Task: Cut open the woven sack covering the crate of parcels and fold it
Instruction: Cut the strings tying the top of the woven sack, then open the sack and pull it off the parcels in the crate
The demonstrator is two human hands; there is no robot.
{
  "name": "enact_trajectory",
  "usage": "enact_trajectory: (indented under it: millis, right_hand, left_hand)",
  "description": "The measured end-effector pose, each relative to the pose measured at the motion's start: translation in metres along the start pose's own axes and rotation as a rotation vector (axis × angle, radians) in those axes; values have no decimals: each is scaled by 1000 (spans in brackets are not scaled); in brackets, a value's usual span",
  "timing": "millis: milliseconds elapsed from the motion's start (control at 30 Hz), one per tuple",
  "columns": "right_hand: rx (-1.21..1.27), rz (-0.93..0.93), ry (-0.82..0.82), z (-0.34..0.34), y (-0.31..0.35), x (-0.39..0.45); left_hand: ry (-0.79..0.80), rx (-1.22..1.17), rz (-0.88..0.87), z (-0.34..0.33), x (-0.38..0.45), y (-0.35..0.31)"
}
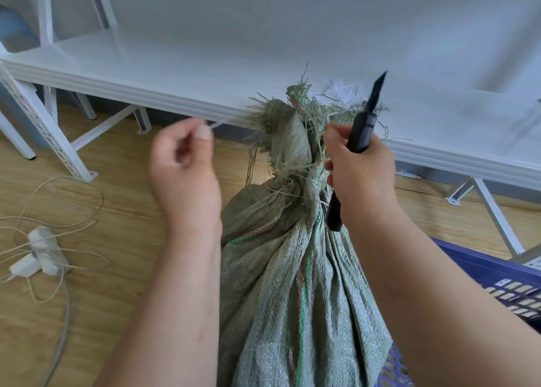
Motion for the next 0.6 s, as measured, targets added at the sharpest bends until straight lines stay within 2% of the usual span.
enact_trajectory:
  millis: [67,167,333,533,600]
  right_hand:
    - [-16,42,59,-4,6,-4]
    - [-13,-8,221,-7,12,-8]
    - [-45,-11,234,34,17,13]
    - [-109,-76,424,91,14,39]
    - [-104,-110,402,116,15,54]
  left_hand:
    - [185,11,2,-22,-13,-2]
    - [326,62,-90,-46,-29,-14]
    - [478,168,-250,-90,-43,-35]
    - [656,266,-404,-177,-58,-64]
    - [720,284,-445,-207,-70,-69]
Point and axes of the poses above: each hand's wrist, its own x-axis towards the middle knuckle, its own z-axis out of the back of the hand, y = z × x, the point moved 6 cm from there along x, towards the middle knuckle, and after that the axes turned 8 degrees about -z, right-handed, at the moved point
